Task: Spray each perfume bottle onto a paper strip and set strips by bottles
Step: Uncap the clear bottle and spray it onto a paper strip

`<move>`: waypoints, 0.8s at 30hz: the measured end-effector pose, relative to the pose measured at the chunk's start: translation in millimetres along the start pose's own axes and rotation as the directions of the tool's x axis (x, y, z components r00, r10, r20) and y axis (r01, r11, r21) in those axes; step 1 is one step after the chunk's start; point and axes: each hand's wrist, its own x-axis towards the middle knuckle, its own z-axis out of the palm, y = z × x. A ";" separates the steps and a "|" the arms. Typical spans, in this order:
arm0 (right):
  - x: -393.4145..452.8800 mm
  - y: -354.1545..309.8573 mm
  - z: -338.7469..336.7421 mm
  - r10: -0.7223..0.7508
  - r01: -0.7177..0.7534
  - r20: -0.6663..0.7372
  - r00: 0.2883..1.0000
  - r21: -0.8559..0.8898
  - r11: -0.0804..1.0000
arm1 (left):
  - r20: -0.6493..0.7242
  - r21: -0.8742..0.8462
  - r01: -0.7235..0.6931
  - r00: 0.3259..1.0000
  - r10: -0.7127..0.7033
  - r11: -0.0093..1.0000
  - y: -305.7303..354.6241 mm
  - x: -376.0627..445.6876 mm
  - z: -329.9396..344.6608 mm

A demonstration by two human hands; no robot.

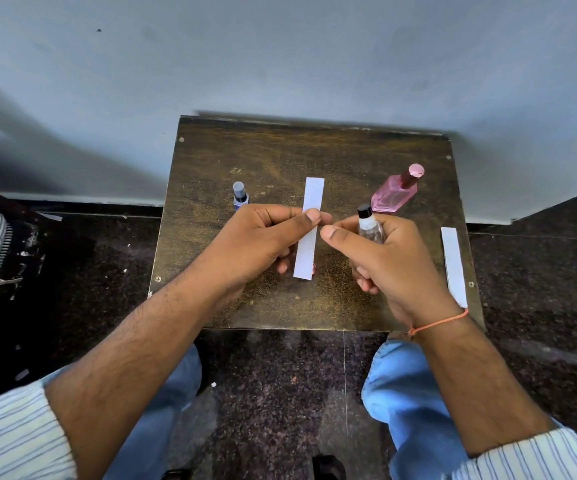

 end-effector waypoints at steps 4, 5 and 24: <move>0.0 1.8 3.0 0.077 -0.080 0.043 0.996 0.064 0.995 | 0.005 -0.025 0.021 1.000 -0.021 0.999 -1.5 0.2 3.1; 0.3 2.0 3.0 0.083 -0.087 0.043 0.996 0.076 0.993 | 0.007 -0.037 0.031 0.999 -0.031 0.999 -1.6 0.5 3.9; 13.1 11.2 -8.6 0.248 -0.249 -0.026 0.968 -0.073 0.966 | 0.201 0.773 -0.197 0.978 0.061 0.603 -6.7 -6.6 -20.1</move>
